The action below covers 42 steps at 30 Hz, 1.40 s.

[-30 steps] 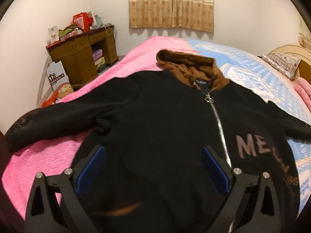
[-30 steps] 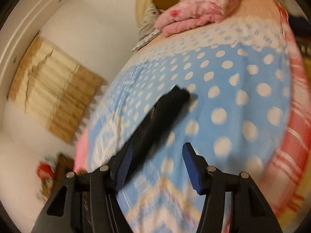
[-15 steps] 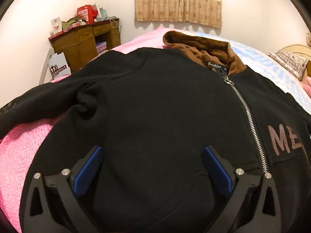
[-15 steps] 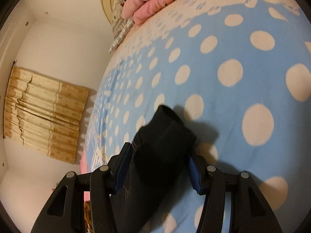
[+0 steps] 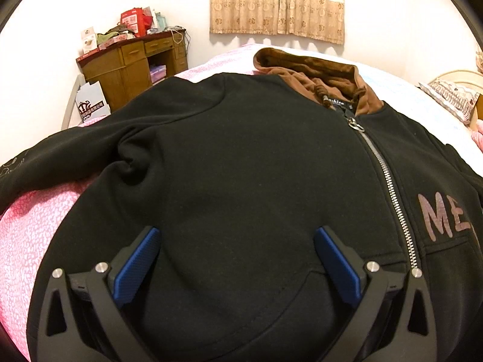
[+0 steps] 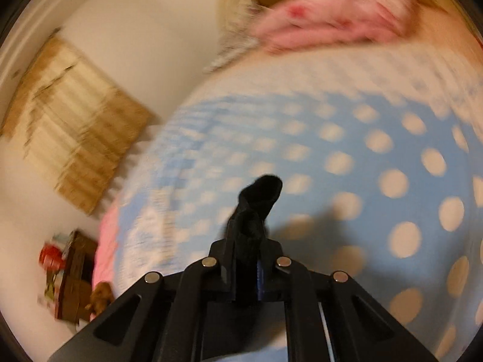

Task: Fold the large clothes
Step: 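Fold the held sleeve across the hoodie's front with the right gripper, release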

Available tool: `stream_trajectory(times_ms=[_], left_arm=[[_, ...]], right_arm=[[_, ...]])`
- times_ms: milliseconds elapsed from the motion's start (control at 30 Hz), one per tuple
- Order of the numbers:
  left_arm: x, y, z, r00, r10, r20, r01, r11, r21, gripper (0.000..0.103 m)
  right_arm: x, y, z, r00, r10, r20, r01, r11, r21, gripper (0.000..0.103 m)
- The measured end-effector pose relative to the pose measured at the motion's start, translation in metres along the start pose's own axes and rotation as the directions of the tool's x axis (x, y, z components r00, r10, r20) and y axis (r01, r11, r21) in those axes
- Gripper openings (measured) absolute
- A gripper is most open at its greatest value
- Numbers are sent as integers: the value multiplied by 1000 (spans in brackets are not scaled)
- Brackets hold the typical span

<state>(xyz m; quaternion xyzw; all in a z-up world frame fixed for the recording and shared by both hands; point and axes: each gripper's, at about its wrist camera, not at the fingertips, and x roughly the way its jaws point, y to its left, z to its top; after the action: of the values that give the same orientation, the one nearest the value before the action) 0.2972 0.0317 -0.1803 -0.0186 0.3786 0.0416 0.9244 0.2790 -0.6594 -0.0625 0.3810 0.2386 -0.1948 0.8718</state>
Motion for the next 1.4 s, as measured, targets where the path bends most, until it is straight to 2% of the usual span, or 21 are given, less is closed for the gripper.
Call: stream_trajectory(times_ms=[67,100,233,300,400,467,533,600,667,733,833,900,1000,1067,1167,1200,1300,1333,1400], left_arm=[[0,1,0,1000,-3,2,3,1000,-2,103],[0,0,0,1000,-4,3,4,1000,-2,103],[-1,2,0,1000,-18,3,18,1000,-12,103],[-3,5,1,1000,-27,-7,26,1000,-14,103],[-13,10,7,998,-61,-28,60,998,-20,103],[-28,21,13,998,-67,0,67,997,-36,103],[-42,35,19,998,-55,38,57,997,-56,103],[-53,55,25,997,-13,76,19,997,-76,103],[-58,69,27,995,18,98,-9,996,-91,103],[-56,86,26,993,42,107,-30,994,-109,103],[-42,101,22,998,24,66,-12,984,-175,103],[-32,105,21,999,-13,34,20,977,-213,103],[-28,105,22,999,-16,37,23,977,-213,103],[-26,103,22,999,-23,36,30,977,-211,103],[-20,101,21,1000,-28,15,30,977,-209,103],[-18,100,20,1000,-27,7,28,978,-209,103],[-17,99,17,999,-32,-1,31,977,-211,103],[-17,99,16,999,-35,-1,34,977,-212,103],[-16,99,15,999,-39,-4,38,976,-215,103]], right_arm=[[-14,61,-3,999,51,0,-51,992,-115,8],[-17,79,-6,998,66,-1,-65,987,-146,8],[-25,182,-49,984,169,-53,-177,941,-290,8],[-15,226,-80,965,229,-131,-260,909,-325,8],[7,277,-131,929,277,-244,-350,872,-342,8],[19,302,-165,910,297,-289,-390,848,-358,8],[36,333,-206,875,324,-360,-450,820,-355,8],[51,358,-250,839,339,-426,-498,795,-348,8],[64,374,-280,812,347,-468,-528,779,-338,8],[82,393,-318,774,352,-526,-565,758,-325,8],[94,414,-369,741,333,-583,-596,725,-345,8],[104,422,-396,724,311,-616,-604,717,-347,8],[119,430,-434,722,262,-640,-595,707,-382,8],[128,428,-448,700,246,-670,-610,694,-382,9],[136,420,-458,678,230,-698,-616,696,-369,10],[140,420,-461,668,203,-716,-615,693,-377,11],[142,423,-462,635,169,-754,-623,689,-370,17],[139,423,-457,620,182,-763,-634,690,-350,21],[128,417,-439,583,261,-770,-673,685,-278,41]])
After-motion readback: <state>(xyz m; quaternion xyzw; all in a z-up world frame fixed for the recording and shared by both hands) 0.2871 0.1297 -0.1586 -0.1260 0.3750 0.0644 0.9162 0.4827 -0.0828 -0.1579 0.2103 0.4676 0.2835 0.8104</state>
